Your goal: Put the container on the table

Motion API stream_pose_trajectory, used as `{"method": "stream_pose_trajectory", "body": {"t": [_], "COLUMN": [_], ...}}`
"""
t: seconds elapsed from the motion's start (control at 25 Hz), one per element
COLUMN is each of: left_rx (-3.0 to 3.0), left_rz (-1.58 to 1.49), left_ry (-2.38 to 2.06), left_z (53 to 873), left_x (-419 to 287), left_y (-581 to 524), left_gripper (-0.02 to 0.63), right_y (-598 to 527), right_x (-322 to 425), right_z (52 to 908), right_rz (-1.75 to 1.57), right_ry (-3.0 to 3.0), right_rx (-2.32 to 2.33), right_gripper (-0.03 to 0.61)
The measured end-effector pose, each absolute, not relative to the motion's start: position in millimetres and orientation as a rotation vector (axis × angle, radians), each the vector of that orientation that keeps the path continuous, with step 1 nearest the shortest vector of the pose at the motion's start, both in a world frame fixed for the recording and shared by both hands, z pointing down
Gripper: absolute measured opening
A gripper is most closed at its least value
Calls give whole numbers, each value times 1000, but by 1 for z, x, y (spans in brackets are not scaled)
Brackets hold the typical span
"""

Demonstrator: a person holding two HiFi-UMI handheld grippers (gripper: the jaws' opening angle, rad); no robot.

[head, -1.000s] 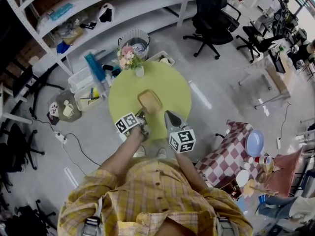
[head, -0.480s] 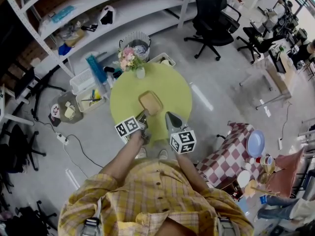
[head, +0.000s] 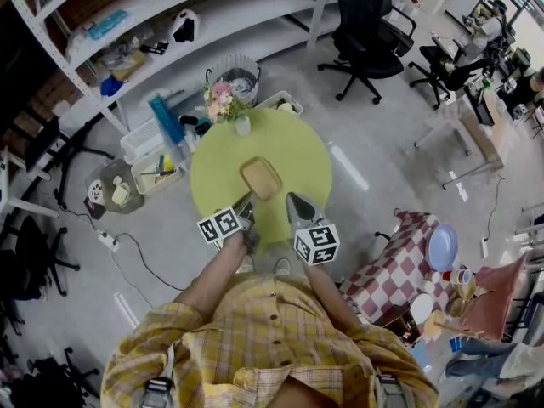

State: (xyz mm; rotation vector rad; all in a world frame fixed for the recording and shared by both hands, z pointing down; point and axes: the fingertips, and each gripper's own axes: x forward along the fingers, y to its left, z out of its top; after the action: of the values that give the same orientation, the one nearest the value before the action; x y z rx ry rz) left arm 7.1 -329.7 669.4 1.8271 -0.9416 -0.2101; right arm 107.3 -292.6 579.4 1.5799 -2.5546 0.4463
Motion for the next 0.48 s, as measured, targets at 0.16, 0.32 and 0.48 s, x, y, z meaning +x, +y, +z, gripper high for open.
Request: {"method": "stream_pose_trajectory", "body": {"t": [0.16, 0.32, 0.48], "left_rx": [1916, 2001, 2068], "left_rz": [-174, -123, -86], "left_ry": [-934, -940, -949], "left_z": [660, 651, 647], "left_x": [11, 16, 20], "left_y": [-328, -325, -321], "left_gripper": [5, 5, 5], "right_y": [-295, -296, -296], "right_x": [107, 108, 110], "right_z": [581, 582, 583], "right_rz": [447, 452, 457], "right_ry": [-2548, -2547, -2545], "right_rx": [1580, 1580, 1582], "right_gripper": [-2, -2, -2]}}
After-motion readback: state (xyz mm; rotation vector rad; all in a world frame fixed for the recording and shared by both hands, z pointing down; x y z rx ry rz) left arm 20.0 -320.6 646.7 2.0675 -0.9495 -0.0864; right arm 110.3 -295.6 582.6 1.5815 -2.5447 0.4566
